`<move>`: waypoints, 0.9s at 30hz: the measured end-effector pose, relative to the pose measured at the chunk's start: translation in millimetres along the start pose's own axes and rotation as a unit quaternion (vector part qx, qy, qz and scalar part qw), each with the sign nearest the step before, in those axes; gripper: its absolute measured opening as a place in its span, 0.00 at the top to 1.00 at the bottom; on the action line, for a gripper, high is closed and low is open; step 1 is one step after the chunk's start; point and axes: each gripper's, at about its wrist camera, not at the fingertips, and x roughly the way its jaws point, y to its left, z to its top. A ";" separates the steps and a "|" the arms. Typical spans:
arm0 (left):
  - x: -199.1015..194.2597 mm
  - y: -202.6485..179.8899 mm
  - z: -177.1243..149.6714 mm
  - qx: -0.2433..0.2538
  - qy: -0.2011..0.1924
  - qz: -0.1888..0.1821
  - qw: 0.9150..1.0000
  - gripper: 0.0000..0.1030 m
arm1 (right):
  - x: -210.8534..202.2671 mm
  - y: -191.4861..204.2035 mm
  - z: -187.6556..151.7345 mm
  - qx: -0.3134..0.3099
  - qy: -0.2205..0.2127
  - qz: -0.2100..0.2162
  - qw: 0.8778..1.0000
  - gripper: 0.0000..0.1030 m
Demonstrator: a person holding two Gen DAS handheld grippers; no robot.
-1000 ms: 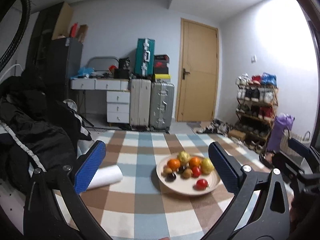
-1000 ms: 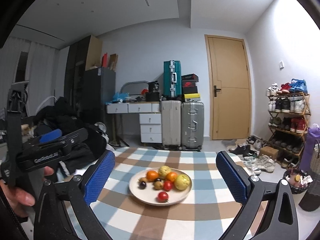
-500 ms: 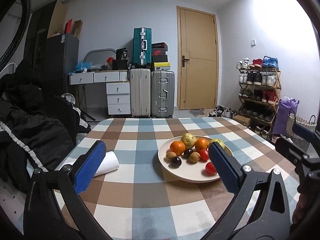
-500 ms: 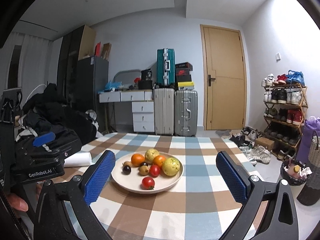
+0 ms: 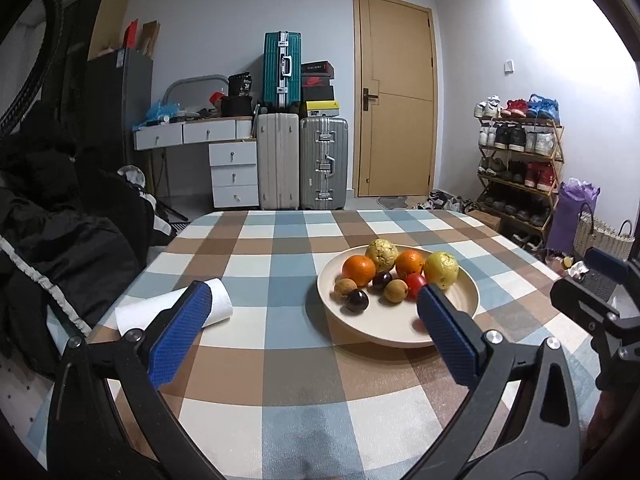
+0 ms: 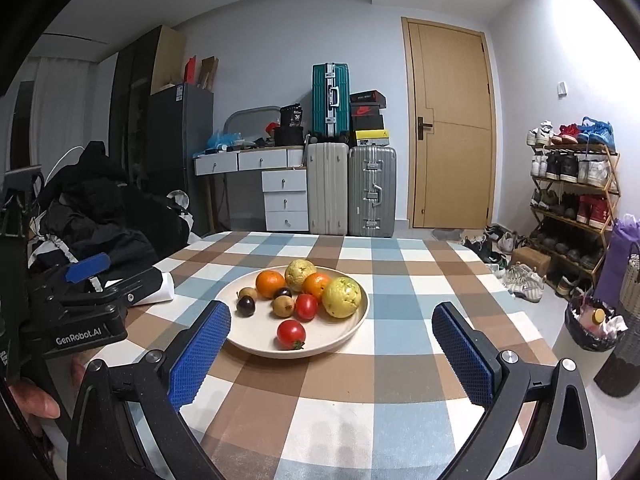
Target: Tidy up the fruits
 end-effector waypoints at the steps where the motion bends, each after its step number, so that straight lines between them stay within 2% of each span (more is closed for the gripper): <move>1: 2.4 -2.3 -1.0 0.006 -0.002 0.003 1.000 0.00 | -0.4 1.2 -0.1 -0.002 0.000 0.000 1.000 0.00; 9: -4.6 -3.1 -1.9 0.003 -0.010 -0.008 1.000 0.00 | -2.4 2.0 -0.2 -0.004 0.001 0.005 1.000 0.00; 27: -6.0 -2.0 -2.7 0.002 -0.011 -0.007 1.000 0.00 | -1.6 3.8 -0.7 -0.005 0.001 0.006 1.000 0.00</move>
